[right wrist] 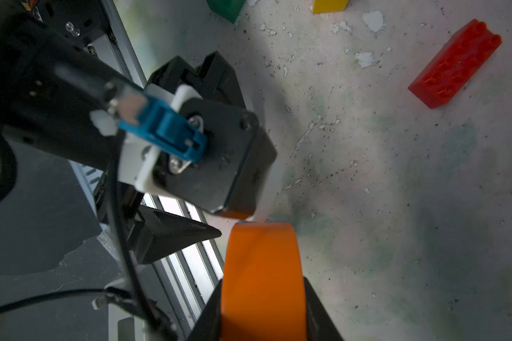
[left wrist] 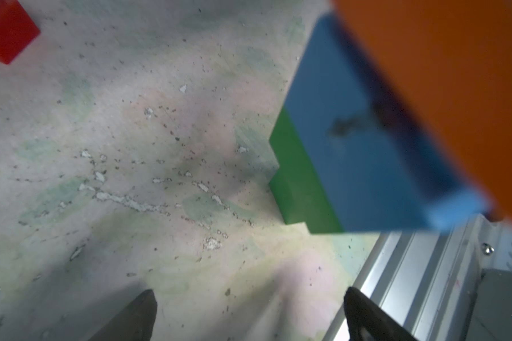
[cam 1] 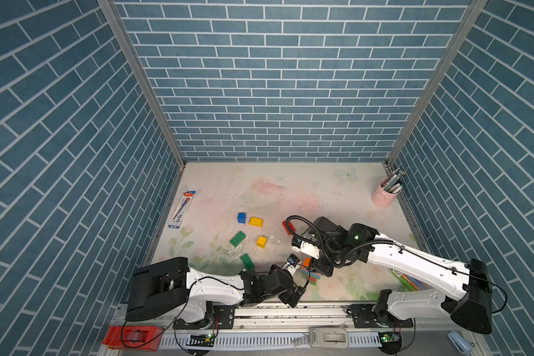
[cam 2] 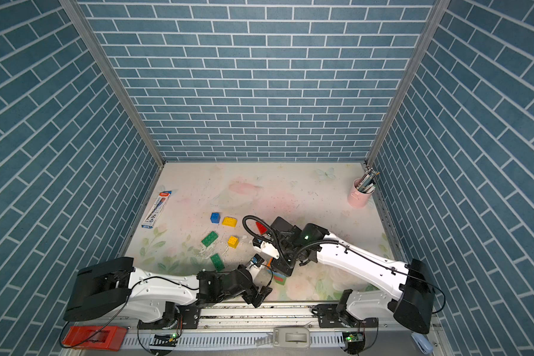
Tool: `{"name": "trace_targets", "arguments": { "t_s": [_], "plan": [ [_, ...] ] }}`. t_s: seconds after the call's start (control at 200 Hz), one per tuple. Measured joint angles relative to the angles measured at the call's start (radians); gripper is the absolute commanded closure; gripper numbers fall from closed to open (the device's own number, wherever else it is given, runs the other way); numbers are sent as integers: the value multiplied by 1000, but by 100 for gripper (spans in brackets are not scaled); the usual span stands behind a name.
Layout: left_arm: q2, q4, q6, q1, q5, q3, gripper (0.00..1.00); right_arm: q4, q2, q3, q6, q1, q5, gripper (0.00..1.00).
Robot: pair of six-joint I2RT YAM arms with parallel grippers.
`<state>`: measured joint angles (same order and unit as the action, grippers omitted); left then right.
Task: Assemble an ice cream with lego
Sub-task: Assemble the lego brick with the lego brick.
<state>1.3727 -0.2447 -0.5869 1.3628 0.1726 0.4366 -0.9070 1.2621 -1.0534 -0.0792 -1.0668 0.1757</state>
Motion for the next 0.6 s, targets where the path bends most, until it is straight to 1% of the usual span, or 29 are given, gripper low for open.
{"name": "trace_targets", "arguments": {
  "t_s": [0.135,0.23,0.395,0.6],
  "plan": [
    [-2,-63,-45,1,65,-9,0,1,-9,6,1,-8,-14,100],
    [6,-103,-62,2,86,-14,0,-1,-21,13,3,-26,-31,100],
    [14,-151,-68,4,96,-22,0,-2,-34,20,23,-60,-64,100],
    [27,-195,-42,6,94,-24,0,-2,-38,21,49,-93,-119,100]
  ]
}}
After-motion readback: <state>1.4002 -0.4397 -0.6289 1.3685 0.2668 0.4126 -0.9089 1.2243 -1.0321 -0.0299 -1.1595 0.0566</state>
